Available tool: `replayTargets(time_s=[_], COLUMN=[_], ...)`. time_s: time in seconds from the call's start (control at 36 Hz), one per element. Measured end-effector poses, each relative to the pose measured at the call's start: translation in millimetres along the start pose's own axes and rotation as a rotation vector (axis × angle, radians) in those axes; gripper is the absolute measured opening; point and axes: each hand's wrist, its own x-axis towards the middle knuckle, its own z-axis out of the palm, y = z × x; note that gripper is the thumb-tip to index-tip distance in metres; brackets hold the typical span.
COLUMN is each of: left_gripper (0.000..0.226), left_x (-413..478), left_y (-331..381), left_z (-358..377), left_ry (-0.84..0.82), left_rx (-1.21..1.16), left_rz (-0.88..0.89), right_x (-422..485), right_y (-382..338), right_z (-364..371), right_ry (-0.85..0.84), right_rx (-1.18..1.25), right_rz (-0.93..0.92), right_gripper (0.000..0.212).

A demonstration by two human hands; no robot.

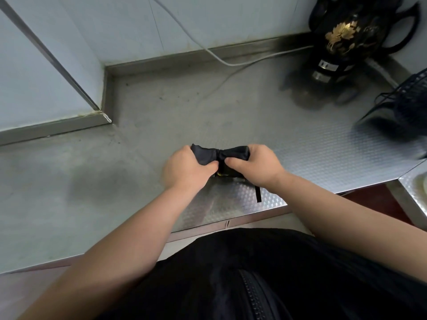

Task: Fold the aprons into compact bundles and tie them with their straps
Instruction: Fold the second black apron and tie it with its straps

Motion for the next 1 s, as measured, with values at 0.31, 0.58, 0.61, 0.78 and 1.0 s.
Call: replayTargets(time_s=[0.31, 0.58, 0.61, 0.78, 1.0], left_gripper=[0.032, 0.025, 0.019, 0.021, 0.017], left_x=[-0.8, -2.8, -3.9, -10.1, -1.5], left_y=[0.4, -16.9, -17.3, -15.0, -31.3], left_z=[-1.4, 15.3, 17.0, 17.7, 4.3], left_ry=[-0.360, -0.277, -0.259, -0.251, -0.469], left_rx=[-0.081, -0.261, -0.284, -0.325, -0.371], left_rz=[0.125, -0.066, -0.079, -0.036, 0.087], right_x=[-1.0, 4.2, 3.6, -0.9, -0.7], right_y=[-6.4, 7.2, 7.5, 10.6, 13.2], right_z=[0.7, 12.0, 12.2, 22.2, 16.1], right_ry=[-0.054, -0.005, -0.007, -0.024, -0.211], right_rx=[-0.247, -0.282, -0.252, 0.119, 0.486], right_rz=[-0.004, 0.105, 0.111, 0.110, 0.251], right_gripper=[0.042, 0.044, 0.042, 0.016, 0.025])
